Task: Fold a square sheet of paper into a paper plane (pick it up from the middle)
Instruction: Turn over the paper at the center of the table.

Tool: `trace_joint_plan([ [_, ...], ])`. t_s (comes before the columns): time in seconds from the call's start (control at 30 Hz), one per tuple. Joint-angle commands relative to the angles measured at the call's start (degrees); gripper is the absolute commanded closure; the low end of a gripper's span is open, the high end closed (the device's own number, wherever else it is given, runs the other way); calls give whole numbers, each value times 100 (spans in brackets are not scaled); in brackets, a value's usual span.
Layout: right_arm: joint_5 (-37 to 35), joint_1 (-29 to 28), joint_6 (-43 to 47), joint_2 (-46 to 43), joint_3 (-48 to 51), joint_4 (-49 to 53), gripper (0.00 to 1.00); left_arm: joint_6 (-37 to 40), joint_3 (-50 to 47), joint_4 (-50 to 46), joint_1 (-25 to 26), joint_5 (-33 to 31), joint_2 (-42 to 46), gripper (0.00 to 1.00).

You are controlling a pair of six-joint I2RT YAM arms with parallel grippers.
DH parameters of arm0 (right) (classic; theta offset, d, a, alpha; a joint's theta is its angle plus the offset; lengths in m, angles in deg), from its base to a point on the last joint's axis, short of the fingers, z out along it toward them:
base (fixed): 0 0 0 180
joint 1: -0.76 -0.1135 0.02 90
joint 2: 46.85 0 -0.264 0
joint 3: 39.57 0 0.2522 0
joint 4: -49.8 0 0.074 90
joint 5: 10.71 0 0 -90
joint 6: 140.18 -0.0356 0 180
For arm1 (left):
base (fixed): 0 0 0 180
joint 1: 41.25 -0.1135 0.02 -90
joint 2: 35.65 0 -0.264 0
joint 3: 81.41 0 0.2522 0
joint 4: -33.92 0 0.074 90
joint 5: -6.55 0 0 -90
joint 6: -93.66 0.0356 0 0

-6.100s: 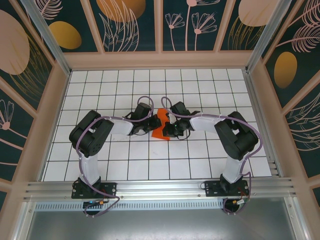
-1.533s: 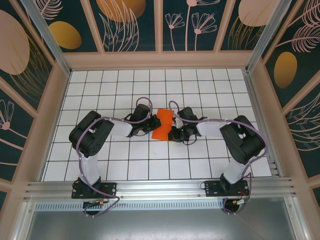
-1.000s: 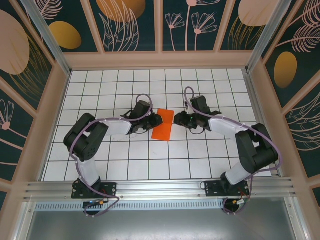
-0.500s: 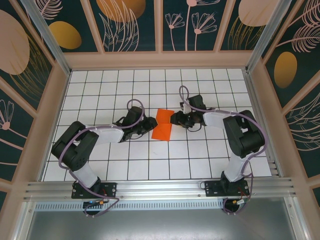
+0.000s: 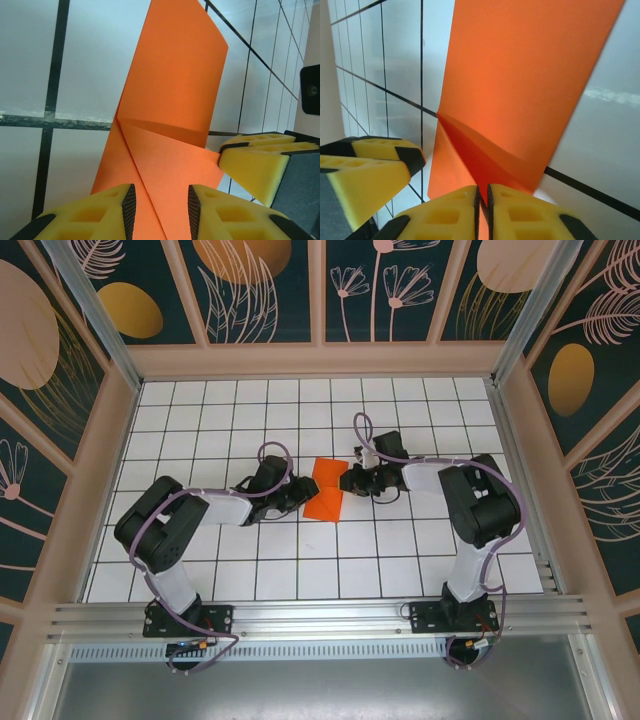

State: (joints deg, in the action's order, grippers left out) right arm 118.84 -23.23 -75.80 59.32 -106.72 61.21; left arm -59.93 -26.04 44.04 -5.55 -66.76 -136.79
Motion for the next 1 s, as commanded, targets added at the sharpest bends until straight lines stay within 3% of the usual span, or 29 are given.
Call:
trace_joint_plan([
  [0.0,144,-3,77,80,-122,-142,95,-81,-4,145,12,79,-102,65],
  [0.77,18,226,-153,-97,246,-320,96,-126,328,840,13,764,-638,66],
  [0.97,66,273,-169,-131,301,-346,95,-92,491,903,14,917,-769,71],
])
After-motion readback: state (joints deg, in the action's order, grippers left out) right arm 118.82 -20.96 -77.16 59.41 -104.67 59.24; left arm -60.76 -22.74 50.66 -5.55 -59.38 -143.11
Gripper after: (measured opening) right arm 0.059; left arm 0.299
